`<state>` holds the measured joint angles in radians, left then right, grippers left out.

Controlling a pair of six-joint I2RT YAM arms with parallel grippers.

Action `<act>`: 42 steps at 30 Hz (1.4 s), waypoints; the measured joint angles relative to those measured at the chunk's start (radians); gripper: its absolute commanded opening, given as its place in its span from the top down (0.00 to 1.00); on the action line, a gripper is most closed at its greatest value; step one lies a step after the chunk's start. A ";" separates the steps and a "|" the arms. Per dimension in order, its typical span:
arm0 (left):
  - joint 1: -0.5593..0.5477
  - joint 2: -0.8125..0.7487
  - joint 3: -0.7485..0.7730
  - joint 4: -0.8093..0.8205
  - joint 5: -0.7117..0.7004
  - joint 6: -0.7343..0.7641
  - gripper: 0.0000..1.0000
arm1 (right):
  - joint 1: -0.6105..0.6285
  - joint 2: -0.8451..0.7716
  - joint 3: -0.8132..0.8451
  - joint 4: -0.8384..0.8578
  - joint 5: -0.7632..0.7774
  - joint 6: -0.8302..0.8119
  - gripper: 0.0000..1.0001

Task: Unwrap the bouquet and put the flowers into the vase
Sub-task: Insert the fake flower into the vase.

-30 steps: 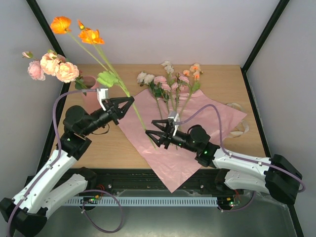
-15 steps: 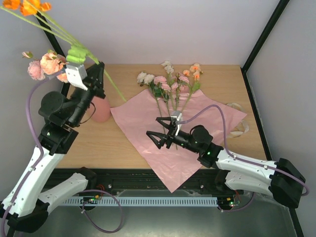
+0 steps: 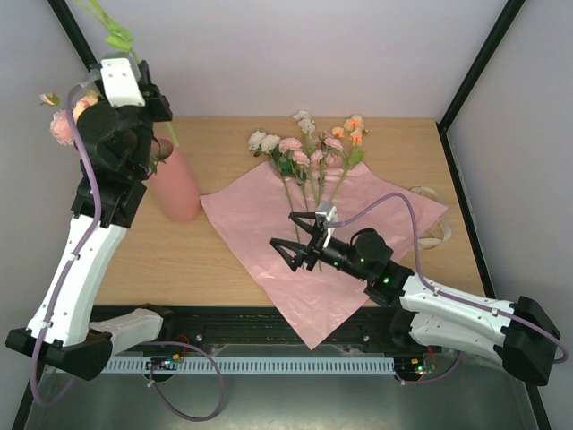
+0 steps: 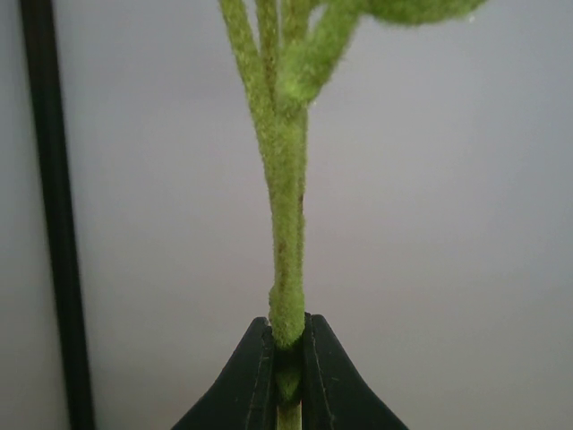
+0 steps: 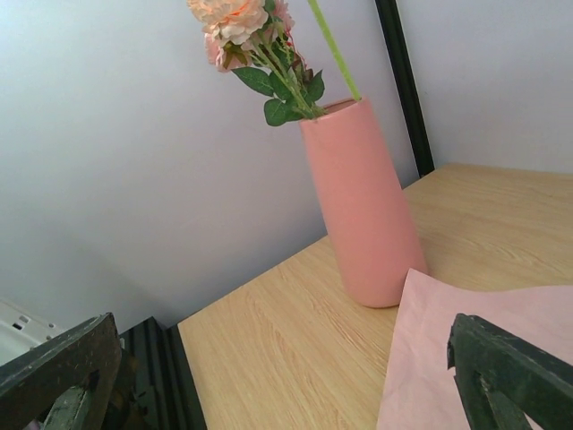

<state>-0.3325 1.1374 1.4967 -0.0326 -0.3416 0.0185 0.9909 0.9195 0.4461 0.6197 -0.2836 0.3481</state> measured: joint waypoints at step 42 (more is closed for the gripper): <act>0.259 0.096 0.023 -0.399 0.306 -0.180 0.36 | 0.000 -0.036 0.000 -0.061 0.036 0.072 0.01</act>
<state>-0.0734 1.2335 1.5192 -0.4316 -0.0357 -0.1616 0.9909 0.8833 0.4465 0.5583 -0.2478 0.4206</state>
